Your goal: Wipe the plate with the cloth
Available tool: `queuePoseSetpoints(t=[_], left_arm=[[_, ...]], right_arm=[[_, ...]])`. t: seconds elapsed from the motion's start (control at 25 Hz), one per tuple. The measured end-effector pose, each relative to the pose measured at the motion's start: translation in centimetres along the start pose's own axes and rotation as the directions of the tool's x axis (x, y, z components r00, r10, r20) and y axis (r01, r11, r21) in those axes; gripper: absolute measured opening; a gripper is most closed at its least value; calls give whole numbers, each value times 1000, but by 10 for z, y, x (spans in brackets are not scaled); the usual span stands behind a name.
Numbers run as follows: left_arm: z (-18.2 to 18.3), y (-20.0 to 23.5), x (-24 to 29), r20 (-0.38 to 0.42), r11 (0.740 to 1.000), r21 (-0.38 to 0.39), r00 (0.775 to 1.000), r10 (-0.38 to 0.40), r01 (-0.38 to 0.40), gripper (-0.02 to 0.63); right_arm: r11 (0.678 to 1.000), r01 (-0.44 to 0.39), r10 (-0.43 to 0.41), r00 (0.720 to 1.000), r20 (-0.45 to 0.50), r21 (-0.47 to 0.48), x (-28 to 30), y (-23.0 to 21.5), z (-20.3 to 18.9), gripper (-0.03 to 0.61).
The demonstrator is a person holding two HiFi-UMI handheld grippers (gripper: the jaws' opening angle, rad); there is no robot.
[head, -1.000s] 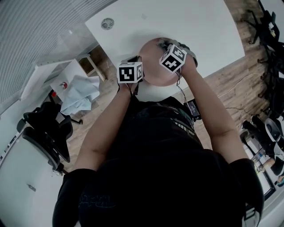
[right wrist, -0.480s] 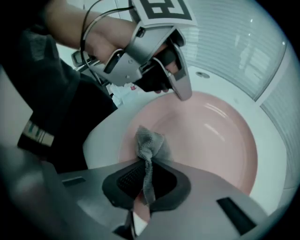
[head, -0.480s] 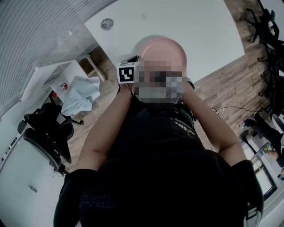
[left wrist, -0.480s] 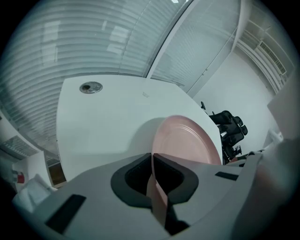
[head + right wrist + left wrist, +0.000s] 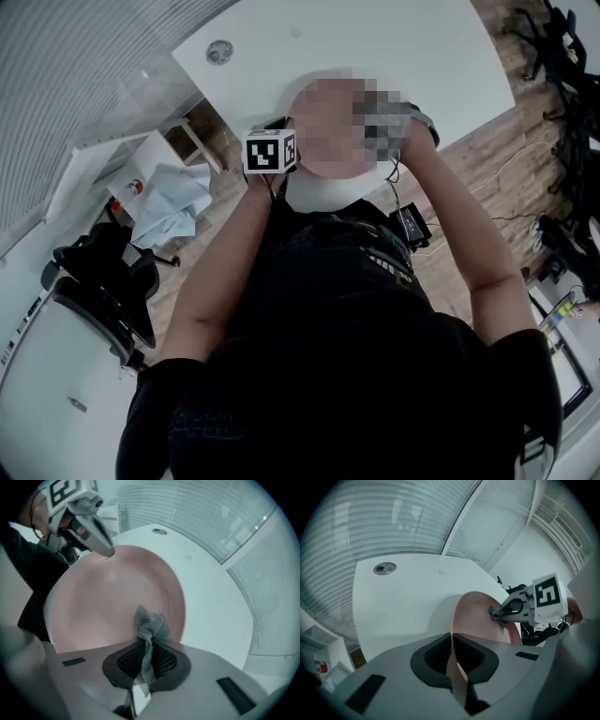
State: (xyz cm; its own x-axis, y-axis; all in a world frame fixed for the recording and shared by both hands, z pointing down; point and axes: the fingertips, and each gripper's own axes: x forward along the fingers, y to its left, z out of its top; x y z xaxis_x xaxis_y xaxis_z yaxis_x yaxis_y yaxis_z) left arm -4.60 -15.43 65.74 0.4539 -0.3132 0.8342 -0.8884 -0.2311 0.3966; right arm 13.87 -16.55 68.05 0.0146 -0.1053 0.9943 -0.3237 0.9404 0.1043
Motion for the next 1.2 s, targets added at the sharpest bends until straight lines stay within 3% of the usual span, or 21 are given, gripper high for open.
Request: queuePoseSetpoints(t=[0.08,0.24,0.4,0.56,0.76,0.92,1.04,1.2], left_arm=[[0,0,1,-3,1000,1,1000,1,-1,29],[2,0,2,0,1000,4,1000,-1,1,29],[4,3,1,7,1000,-28,1000,-2,3,28],[3,7,-1,28,998,-60,1000,5,-4,26],[2,8,-1,41,996,-86,999,13,-9,26],[3,9,-1,42,996,-88,999,16,-13,26],[4,9,-2,43,996,-85,999,20,-16,26],[2,9,-2,41,996,-85,999,26,-22,26]], right_arm=[[999,37,-38,998,46,16,3,-21,27,34],[999,28,-33,986,164,32,1,-30,86,34],[1000,11,-7,969,248,-13,-4,-9,126,33],[997,-66,73,951,301,-35,-11,32,143,33],[981,-185,196,920,340,-63,-17,94,143,33],[952,-281,306,894,328,-123,-24,146,121,34],[938,-325,346,902,259,-123,-24,164,89,34],[934,-350,357,921,157,-75,-23,155,41,34]])
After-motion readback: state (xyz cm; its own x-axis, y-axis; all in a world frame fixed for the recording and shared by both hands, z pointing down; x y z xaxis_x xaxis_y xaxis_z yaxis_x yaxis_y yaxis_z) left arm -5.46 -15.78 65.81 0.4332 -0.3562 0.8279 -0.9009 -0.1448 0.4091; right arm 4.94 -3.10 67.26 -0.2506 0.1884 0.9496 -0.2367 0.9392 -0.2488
